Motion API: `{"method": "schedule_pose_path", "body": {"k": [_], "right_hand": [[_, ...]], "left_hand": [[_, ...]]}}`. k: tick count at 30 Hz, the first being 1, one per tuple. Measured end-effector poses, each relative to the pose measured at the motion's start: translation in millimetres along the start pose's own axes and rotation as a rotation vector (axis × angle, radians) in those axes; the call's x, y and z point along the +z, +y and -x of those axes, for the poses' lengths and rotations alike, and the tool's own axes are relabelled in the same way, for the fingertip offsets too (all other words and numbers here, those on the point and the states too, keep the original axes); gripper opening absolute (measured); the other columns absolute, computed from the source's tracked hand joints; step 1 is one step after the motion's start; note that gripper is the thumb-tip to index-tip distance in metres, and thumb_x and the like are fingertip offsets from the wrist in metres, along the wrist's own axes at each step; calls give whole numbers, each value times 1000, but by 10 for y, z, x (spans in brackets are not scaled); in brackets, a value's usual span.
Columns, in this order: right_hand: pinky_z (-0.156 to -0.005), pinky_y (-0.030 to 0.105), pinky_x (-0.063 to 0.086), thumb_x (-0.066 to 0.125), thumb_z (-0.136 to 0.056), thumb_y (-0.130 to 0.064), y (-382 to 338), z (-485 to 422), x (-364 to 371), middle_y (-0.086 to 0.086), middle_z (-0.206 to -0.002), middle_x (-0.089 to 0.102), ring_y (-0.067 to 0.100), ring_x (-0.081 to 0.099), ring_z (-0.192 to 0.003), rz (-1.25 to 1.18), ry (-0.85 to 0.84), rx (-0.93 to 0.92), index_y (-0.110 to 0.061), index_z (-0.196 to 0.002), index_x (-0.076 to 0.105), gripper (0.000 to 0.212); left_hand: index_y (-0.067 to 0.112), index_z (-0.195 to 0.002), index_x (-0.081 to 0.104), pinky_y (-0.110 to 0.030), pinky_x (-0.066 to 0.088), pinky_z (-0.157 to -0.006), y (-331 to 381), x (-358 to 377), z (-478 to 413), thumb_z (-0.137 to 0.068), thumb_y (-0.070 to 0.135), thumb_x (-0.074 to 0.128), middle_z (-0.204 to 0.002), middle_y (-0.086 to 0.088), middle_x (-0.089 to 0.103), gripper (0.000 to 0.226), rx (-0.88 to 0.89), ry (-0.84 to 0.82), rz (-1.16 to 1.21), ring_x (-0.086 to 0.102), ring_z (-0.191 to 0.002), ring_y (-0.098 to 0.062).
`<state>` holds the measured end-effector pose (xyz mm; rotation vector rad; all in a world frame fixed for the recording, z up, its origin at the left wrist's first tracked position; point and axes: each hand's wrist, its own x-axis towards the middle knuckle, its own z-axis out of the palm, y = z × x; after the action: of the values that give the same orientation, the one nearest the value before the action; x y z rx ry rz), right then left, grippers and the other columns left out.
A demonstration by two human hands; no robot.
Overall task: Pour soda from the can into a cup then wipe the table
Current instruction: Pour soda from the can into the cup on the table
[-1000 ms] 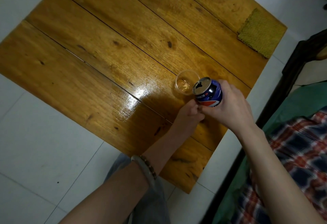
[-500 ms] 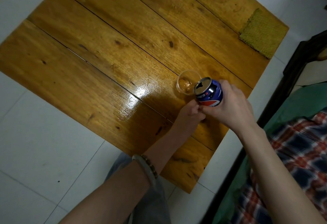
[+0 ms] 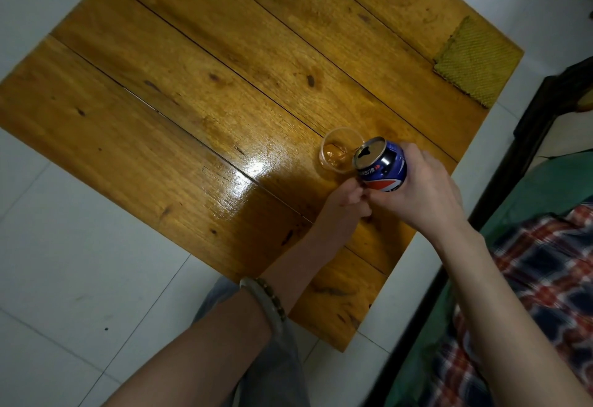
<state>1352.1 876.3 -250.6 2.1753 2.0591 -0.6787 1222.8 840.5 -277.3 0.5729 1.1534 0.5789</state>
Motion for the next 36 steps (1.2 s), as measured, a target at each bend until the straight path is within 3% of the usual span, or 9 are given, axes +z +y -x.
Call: {"method": "schedule_pose_path", "body": {"k": [6, 9, 14, 21, 29, 36], "right_hand": [[-80, 50, 51, 76, -62, -51, 18, -3, -15, 4, -109, 55, 25, 53, -100, -6, -4, -3, -21, -123, 43, 75], [-80, 49, 51, 76, -63, -51, 21, 1, -16, 4, -109, 55, 24, 53, -100, -9, -5, -13, -21, -123, 43, 76], [-80, 48, 52, 76, -63, -52, 17, 5, -29, 3, -110, 56, 24, 54, -100, -19, 6, -33, -21, -125, 42, 77], [-79, 48, 52, 76, -63, -50, 17, 10, -49, 4, -112, 57, 25, 55, -101, -13, 8, -43, -20, -127, 42, 78], [-79, 49, 51, 74, -63, -51, 12, 14, -73, 6, -111, 57, 26, 55, -100, -2, -10, -57, -18, -126, 43, 78], [-79, 49, 51, 74, -63, -51, 14, 7, -82, 6, -112, 57, 27, 55, -100, 13, -14, -65, -19, -126, 42, 78]], "left_hand": [[4, -132, 47, -31, 48, -94, -43, -5, -12, -89, -8, 45, -125, -15, 57, 44, -34, -7, 80, 56, -108, -19], [0, -134, 45, -42, 43, -104, 3, 27, -56, -92, -8, 42, -133, -22, 52, 42, -83, 15, 102, 53, -120, -30], [0, -132, 48, -42, 39, -107, 166, 123, -147, -96, 2, 45, -132, -22, 53, 35, -265, 91, 154, 51, -124, -31], [5, -132, 49, -42, 39, -108, 131, 133, -126, -98, 3, 42, -134, -18, 53, 35, -234, 90, 154, 50, -125, -29], [-2, -138, 40, -44, 33, -111, 68, 128, -156, -97, -6, 31, -141, -23, 45, 41, -219, 66, 180, 43, -132, -32], [-1, -135, 42, -52, 34, -110, -179, 51, -124, -91, -9, 39, -140, -27, 44, 45, -127, 7, 254, 42, -131, -39]]}}
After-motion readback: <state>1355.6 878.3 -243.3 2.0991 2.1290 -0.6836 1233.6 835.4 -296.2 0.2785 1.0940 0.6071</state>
